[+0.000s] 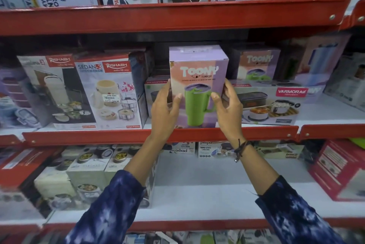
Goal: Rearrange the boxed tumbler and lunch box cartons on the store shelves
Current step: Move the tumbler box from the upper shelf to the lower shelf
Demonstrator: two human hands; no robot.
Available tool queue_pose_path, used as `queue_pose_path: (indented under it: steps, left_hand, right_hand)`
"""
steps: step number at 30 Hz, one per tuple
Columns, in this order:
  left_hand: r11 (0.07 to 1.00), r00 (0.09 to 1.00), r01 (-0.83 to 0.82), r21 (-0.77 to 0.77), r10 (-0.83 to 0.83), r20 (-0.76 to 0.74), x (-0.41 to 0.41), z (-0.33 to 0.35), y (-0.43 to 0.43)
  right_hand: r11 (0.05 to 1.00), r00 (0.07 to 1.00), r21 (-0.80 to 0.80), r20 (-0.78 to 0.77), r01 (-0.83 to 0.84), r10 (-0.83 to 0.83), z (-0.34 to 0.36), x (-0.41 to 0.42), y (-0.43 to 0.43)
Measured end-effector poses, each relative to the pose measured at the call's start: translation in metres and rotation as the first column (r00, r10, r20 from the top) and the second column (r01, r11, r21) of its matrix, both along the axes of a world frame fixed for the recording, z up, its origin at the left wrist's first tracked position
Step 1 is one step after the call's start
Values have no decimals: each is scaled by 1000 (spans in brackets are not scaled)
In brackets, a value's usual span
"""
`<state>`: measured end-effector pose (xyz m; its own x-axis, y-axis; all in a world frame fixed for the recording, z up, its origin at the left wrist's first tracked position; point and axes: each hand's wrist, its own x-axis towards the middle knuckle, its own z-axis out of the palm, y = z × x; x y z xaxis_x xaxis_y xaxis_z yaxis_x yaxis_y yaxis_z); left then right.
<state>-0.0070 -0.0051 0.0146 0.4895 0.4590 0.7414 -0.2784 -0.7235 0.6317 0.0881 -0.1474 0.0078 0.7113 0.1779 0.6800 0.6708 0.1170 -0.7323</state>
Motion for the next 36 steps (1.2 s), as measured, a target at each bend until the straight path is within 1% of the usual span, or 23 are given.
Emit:
queue_pose_path:
  steps: [3, 6, 9, 12, 15, 18, 23, 27, 32, 36]
  left_hand:
    - [999, 997, 28, -25, -26, 68, -10, 11, -19]
    - [998, 993, 44, -53, -38, 110, -25, 18, -40]
    - [995, 995, 51, -80, -44, 88, -41, 13, -62]
    - [983, 997, 75, -167, -69, 42, -53, -5, -82]
    - [976, 995, 88, -200, -95, -23, -60, -31, -97]
    - [970, 989, 99, -222, -121, -85, -62, -62, -105]
    - [930, 953, 167, -326, -238, -189, -61, -116, -112]
    - [941, 926, 108, -322, -213, -311, -51, -158, -110]
    - [929, 893, 77, -361, -226, -390, -33, -195, -108]
    - [932, 862, 15, -361, -195, -467, -20, -214, -104]
  right_hand:
    - [996, 999, 84, 50, 1, -6, 13, -13, -18]
    - [993, 994, 117, 100, 30, -42, 22, -23, -41]
    - [990, 982, 98, 148, 106, -119, 14, -30, -65]
    - [992, 980, 49, 159, 114, -121, -8, -34, -88]
    - [994, 988, -29, 117, 107, -103, -39, -37, -107]
    - [987, 996, -144, 63, 73, -65, -72, -37, -122]
    - [968, 995, -251, -93, 11, -36, -132, -35, -136]
    - [944, 986, -329, -163, -22, -34, -175, -27, -137]
    - [932, 965, -357, -262, -67, -31, -216, -16, -131]
    - [913, 950, -396, -311, -99, -32, -236, -5, -125]
